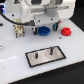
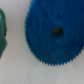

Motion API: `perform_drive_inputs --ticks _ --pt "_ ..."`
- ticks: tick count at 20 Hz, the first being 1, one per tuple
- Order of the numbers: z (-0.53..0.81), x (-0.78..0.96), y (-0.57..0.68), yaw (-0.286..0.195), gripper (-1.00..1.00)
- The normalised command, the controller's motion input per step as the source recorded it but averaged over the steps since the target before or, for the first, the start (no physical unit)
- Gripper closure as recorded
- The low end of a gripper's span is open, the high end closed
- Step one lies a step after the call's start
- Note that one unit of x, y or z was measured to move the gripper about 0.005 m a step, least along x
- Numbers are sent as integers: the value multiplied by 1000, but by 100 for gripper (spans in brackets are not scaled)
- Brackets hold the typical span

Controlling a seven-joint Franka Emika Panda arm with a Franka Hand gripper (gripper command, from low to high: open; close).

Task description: Insert the blue gear onto the right peg, followed by the red gear

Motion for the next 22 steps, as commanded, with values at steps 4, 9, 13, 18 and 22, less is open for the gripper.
perform_drive_inputs --ticks 4,9,13,18,22 --pt "-171 -241 -58 0 100" --pt "-84 -40 -8 0 100" --pt "29 -11 -11 0 100" --pt "-53 -3 -15 0 100" --pt "-160 -32 3 0 100"
